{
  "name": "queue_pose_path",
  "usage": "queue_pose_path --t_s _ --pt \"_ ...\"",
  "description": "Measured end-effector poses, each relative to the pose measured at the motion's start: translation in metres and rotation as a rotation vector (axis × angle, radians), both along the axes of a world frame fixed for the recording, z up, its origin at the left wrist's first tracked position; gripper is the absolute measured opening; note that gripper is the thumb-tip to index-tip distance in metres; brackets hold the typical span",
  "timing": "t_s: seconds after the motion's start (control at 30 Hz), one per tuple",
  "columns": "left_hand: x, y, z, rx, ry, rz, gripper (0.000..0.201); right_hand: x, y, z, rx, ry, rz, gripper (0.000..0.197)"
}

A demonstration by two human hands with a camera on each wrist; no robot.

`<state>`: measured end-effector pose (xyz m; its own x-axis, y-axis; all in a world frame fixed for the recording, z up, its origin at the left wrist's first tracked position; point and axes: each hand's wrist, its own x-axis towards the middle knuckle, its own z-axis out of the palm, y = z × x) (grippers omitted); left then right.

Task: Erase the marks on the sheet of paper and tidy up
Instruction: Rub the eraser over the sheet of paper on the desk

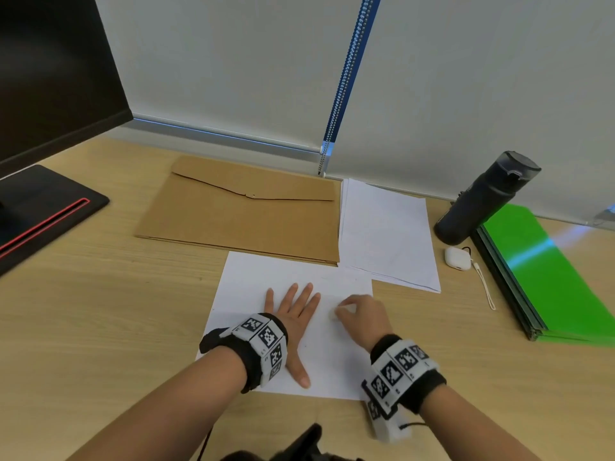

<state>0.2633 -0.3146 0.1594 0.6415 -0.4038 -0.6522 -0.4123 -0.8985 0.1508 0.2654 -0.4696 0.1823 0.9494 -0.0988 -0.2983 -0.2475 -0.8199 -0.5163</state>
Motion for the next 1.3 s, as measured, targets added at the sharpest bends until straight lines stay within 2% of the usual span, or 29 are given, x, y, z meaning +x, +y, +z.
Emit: queue_pose_path --t_s 0.07,0.23,0.4,0.6,0.73,0.77,0.93,1.1,1.17,1.23,1.3 --pt "-0.001 0.000 0.001 -0.007 -0.001 0.005 0.147 0.005 -0.003 0.000 -0.007 -0.034 -0.064 0.026" --pt "0.000 0.000 -0.001 -0.003 0.002 -0.007 0.147 -0.026 0.011 -0.007 -0.015 0.009 0.117 0.030" --pt "-0.001 0.000 0.002 -0.009 0.007 0.003 0.146 0.003 -0.008 0.004 -0.026 -0.018 -0.044 0.026" --pt "0.000 -0.001 0.002 0.001 0.010 0.000 0.147 -0.024 0.007 -0.001 -0.043 0.057 0.169 0.027" --pt "-0.001 0.000 0.004 -0.011 0.013 0.004 0.146 0.000 -0.009 0.005 -0.036 -0.009 -0.029 0.025" --pt "-0.001 0.000 0.005 -0.017 0.013 0.007 0.146 -0.003 -0.008 0.003 -0.048 -0.019 -0.030 0.028" --pt "-0.001 0.000 0.002 -0.014 0.007 -0.007 0.147 -0.034 0.007 -0.006 -0.024 0.060 0.167 0.028" --pt "-0.001 0.000 0.005 -0.015 0.007 0.001 0.146 0.005 -0.009 0.005 -0.015 -0.019 -0.054 0.026" --pt "-0.002 0.000 0.004 -0.017 0.003 0.002 0.146 -0.007 -0.001 0.001 -0.045 -0.023 0.015 0.029" --pt "-0.001 0.000 0.002 -0.013 0.001 -0.007 0.146 -0.032 0.012 -0.003 -0.026 0.039 0.156 0.029" --pt "-0.001 0.000 0.002 -0.010 0.001 -0.012 0.146 -0.037 0.013 -0.003 0.018 0.103 0.206 0.025"
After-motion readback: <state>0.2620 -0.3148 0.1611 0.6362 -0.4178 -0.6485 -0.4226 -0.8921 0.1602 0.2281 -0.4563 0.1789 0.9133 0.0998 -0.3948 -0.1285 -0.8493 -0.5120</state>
